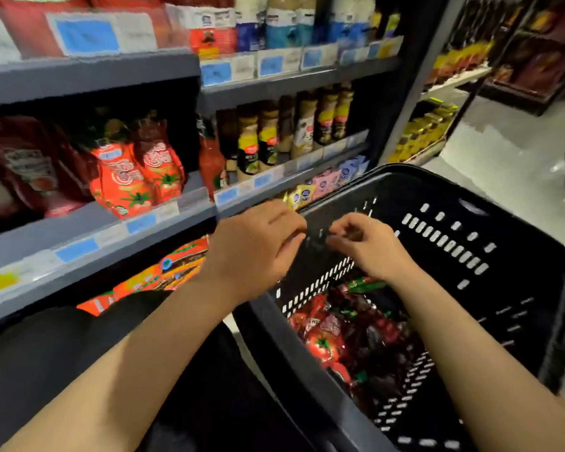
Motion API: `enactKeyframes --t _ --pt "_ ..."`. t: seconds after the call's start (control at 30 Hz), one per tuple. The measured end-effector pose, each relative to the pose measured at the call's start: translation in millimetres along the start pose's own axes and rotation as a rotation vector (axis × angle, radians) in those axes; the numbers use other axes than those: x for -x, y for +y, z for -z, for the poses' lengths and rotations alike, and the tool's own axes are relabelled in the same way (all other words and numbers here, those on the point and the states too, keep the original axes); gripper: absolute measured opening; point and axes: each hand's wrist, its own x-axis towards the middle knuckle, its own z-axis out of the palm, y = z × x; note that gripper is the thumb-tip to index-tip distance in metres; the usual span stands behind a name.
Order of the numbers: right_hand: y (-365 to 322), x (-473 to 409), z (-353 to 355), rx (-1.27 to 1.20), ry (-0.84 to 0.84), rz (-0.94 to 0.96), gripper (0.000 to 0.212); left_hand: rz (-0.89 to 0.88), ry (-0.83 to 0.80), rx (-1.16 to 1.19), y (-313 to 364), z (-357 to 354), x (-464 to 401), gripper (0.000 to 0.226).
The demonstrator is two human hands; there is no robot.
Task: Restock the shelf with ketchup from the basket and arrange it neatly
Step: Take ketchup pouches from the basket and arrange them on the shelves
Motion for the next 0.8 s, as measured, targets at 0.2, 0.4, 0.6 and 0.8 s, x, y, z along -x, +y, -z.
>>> enactKeyframes --t 0.2,0.4,0.6,0.8 --pt "72.6 -22.1 -2.0 0.239 -0.096 -0.297 0.025 -0.073 -0.438 0.043 -4.1 -54.3 4.7 0.042" --pt "184.8 -5.6 -85.7 0.072 -0.356 -0.807 0.04 0.08 -0.455 0.083 -9.5 -66.1 11.3 0.044" --pt "206.1 36.6 -151.6 -0.36 -0.386 -1.212 0.063 0.109 -0.431 0.065 -10.8 -67.4 13.6 0.042" --pt "191.8 31.2 -166.7 -0.371 -0.224 -1.257 0.063 0.153 -0.384 0.096 -6.6 -66.2 17.2 0.037"
